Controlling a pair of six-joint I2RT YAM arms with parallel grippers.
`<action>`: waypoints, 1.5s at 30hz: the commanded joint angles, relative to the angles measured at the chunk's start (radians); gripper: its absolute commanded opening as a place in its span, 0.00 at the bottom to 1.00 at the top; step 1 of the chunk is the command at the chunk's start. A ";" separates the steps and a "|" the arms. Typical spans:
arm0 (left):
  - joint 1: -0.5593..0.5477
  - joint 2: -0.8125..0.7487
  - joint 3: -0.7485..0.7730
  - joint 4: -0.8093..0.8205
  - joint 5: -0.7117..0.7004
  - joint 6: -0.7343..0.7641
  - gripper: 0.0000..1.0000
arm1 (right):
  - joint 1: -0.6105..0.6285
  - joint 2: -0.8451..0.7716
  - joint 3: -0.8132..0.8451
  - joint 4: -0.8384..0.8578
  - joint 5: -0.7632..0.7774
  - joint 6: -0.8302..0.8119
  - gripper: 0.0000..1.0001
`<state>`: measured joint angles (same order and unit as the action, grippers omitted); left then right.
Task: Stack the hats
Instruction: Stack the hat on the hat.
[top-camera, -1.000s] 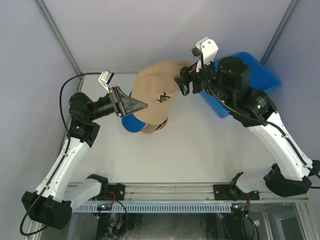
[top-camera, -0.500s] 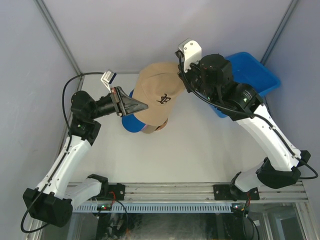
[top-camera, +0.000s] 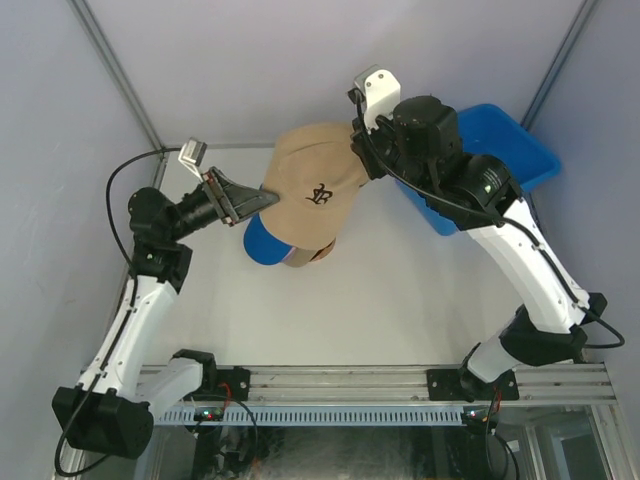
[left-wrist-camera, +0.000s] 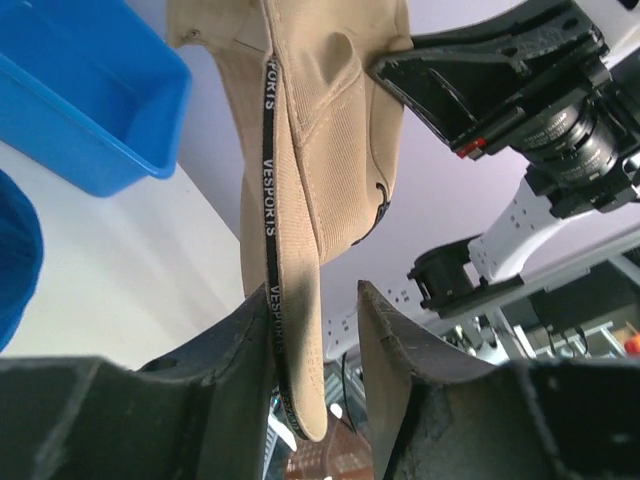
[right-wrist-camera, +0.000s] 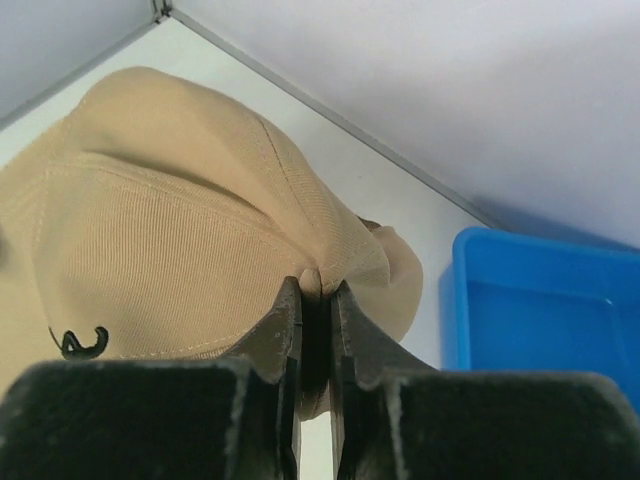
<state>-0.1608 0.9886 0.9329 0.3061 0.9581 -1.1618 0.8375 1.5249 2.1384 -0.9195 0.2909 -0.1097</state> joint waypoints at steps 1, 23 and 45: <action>0.046 -0.055 -0.070 0.131 -0.091 -0.086 0.43 | 0.000 0.043 0.103 -0.032 0.000 0.095 0.00; 0.101 -0.255 -0.444 0.161 -0.507 -0.224 0.47 | 0.016 0.320 0.332 -0.022 0.007 0.455 0.00; 0.252 -0.061 -0.404 0.197 -0.626 -0.267 0.18 | -0.006 0.452 0.311 -0.025 -0.046 0.463 0.00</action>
<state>0.0708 0.9020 0.4683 0.4603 0.3523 -1.4399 0.8379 1.9720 2.4496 -0.9897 0.2539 0.3588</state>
